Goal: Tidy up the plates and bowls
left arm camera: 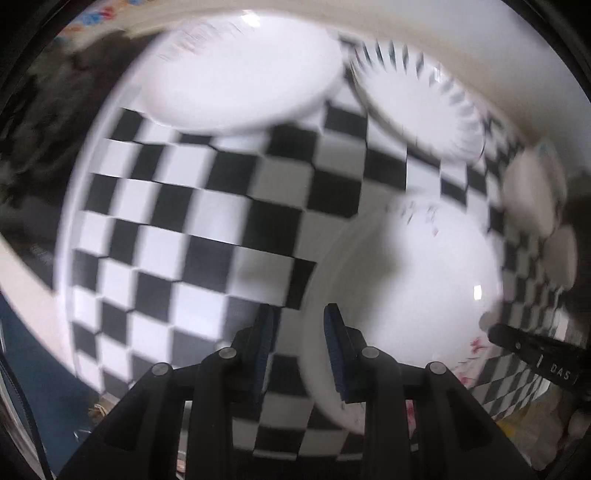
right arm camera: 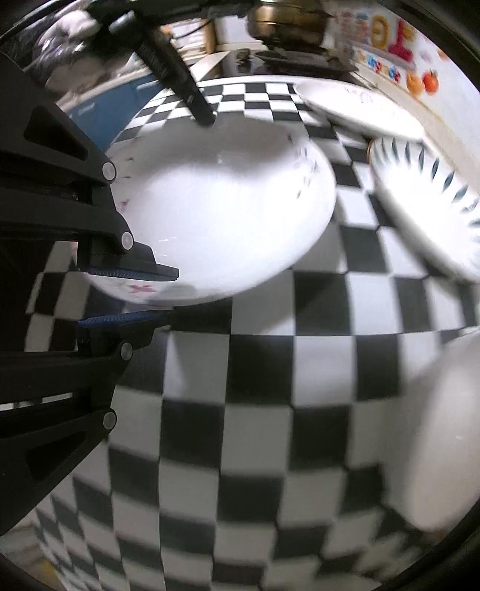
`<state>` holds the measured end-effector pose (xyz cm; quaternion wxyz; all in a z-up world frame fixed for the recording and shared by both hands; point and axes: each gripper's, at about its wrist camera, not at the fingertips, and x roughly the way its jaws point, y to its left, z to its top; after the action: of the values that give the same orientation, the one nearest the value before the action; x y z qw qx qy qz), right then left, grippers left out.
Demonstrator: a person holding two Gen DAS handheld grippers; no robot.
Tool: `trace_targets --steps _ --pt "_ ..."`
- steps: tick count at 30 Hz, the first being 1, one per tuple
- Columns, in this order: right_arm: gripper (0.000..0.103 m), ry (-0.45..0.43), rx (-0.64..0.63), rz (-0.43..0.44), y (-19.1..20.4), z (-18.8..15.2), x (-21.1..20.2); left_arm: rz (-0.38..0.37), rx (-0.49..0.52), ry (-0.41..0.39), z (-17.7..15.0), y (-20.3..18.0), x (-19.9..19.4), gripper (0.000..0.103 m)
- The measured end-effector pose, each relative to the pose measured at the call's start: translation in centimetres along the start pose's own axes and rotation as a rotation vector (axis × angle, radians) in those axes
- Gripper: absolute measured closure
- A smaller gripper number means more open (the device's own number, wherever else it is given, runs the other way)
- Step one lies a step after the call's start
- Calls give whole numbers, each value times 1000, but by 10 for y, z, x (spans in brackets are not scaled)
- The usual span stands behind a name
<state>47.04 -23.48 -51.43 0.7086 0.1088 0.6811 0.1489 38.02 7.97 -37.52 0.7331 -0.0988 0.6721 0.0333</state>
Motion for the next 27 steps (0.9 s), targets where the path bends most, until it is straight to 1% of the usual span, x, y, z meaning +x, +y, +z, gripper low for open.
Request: trace_targets --steps 3,5,7,8,9,10,11,12,13,15,18,22,26,27 --pt "84 -53 -37 31 12 -5 -42 -2 -50 -100 -2 10 -52 76" --pt "78 -101 -80 53 26 -3 -72 -23 -84 -159 3 15 -79 76" --pt "60 -159 -135 80 47 4 -103 -43 -113 -217 13 23 -103 70" --pt "55 -179 -157 92 56 9 -113 -60 -117 -242 18 26 -111 68" --pt "45 -205 -192 109 70 17 -125 -62 -122 -263 25 30 -117 66" --pt "42 -225 -213 122 79 23 -131 -50 -130 -282 36 36 -121 64" --pt "41 -254 -237 132 88 31 -136 -50 -136 -288 41 39 -119 62" --pt "40 -287 -264 120 101 44 -139 -57 -153 -288 50 47 -117 61" --pt "39 -300 -284 98 111 55 -137 -68 -174 -279 60 57 -112 61" --pt "39 -294 -314 59 134 81 -128 -91 -218 -245 78 76 -97 61" --pt "39 -219 -334 51 169 129 -98 -126 -286 -173 101 110 -63 61" --pt "39 -139 -350 45 205 184 -56 -159 -363 -101 121 144 -17 61" --pt "39 -71 -374 18 230 235 -11 -218 -404 -55 140 159 17 61" --pt "39 -49 -370 7 234 248 0 -222 -408 -45 145 160 25 61"
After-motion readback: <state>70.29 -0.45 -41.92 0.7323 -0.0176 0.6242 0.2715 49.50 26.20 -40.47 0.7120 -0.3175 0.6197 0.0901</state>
